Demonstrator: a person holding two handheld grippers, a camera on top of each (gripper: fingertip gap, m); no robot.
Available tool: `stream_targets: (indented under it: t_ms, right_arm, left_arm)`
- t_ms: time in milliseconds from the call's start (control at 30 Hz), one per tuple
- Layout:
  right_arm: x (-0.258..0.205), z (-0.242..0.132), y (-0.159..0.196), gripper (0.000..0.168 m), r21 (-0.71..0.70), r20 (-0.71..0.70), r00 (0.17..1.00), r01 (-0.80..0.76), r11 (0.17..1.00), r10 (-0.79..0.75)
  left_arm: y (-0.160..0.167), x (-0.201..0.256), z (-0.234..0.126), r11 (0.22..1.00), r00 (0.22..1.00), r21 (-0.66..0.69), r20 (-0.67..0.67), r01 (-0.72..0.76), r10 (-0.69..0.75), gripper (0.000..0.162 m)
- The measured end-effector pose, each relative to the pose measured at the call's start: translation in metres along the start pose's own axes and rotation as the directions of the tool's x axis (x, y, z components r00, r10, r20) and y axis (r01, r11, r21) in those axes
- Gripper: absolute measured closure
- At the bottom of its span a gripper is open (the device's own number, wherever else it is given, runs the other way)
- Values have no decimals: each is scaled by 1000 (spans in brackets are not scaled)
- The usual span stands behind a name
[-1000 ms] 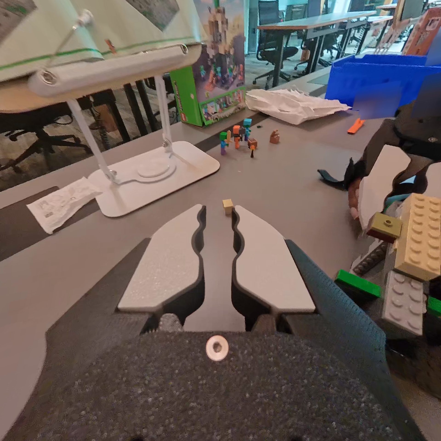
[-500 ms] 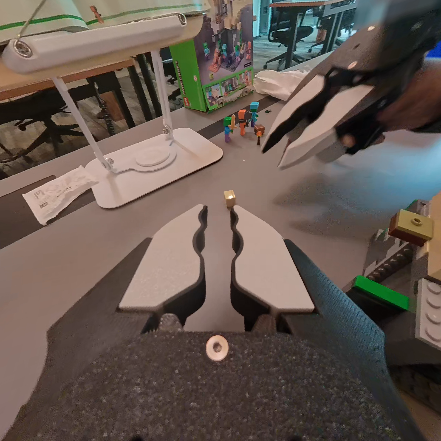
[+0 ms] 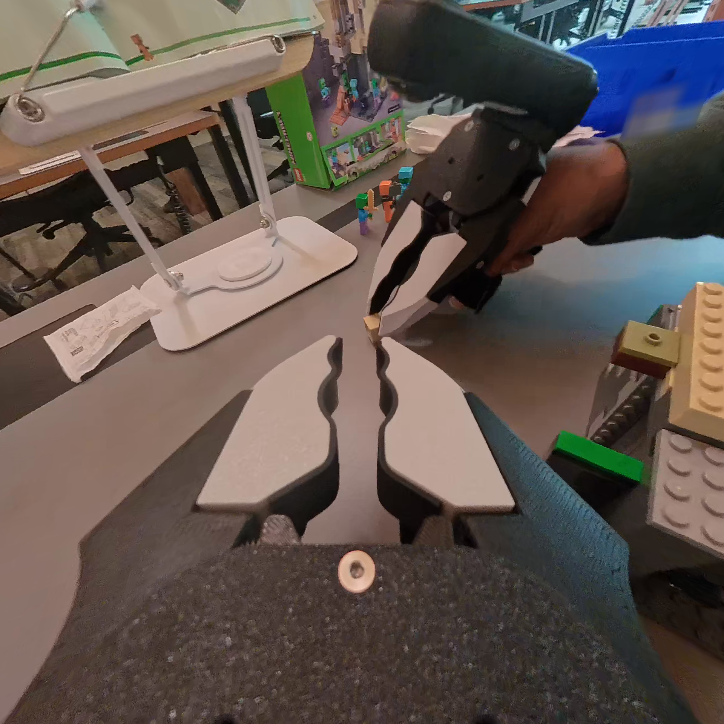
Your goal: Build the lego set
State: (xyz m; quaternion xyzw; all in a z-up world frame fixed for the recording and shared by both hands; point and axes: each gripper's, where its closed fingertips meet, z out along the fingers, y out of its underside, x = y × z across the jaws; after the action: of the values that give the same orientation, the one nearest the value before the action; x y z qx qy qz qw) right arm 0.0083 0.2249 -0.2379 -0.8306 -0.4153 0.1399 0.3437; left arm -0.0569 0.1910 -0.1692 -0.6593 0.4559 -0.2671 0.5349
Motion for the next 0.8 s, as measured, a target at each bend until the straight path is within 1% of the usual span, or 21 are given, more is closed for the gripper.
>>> stream_targets:
  t_ms: [67, 133, 233, 300, 367, 467, 533, 633, 700, 733, 800]
  right_arm:
    - [-17, -16, -7, 152, 14, 50, 987, 155, 988, -155]
    - [-33, -37, -16, 152, 10, 63, 942, 330, 944, -330]
    - [-63, -71, -28, 152, -7, 94, 825, 561, 828, -558]
    - [-78, -92, -39, 152, -29, 77, 739, 672, 740, -669]
    - [-94, -111, -50, 152, -42, 59, 650, 760, 648, -758]
    - [-114, -131, -60, 152, -76, 34, 531, 846, 527, -847]
    - [-125, -137, -64, 152, -89, 17, 479, 875, 476, -877]
    - [-137, -143, -67, 152, -101, -12, 425, 900, 424, -905]
    - [-145, -146, -68, 152, -95, -29, 397, 913, 398, -917]
    - [-148, -148, -69, 152, -92, -35, 388, 916, 390, -921]
    - [-153, -152, -70, 152, -87, -48, 387, 917, 390, -921]
  left_arm:
    - [-1, 9, -1, 1000, 999, -2, -47, -7, 7, 145]
    - [-6, 23, -4, 1000, 992, 1, -123, 12, -11, 146]
    - [-19, 45, -11, 998, 965, 2, -252, 68, -66, 145]
    - [-33, 61, -18, 993, 933, 11, -343, 118, -107, 144]
    - [-49, 72, -27, 986, 906, 29, -400, 164, -139, 143]
    - [-70, 82, -42, 963, 851, 50, -481, 266, -210, 138]
    - [-78, 85, -49, 946, 816, 42, -520, 321, -254, 134]
    - [-82, 96, -56, 933, 755, 14, -591, 360, -283, 133]
    - [-83, 104, -61, 927, 709, -15, -639, 375, -297, 138]
    - [-82, 107, -62, 927, 694, -28, -654, 374, -300, 142]
    - [-84, 112, -66, 925, 667, -28, -685, 380, -294, 143]
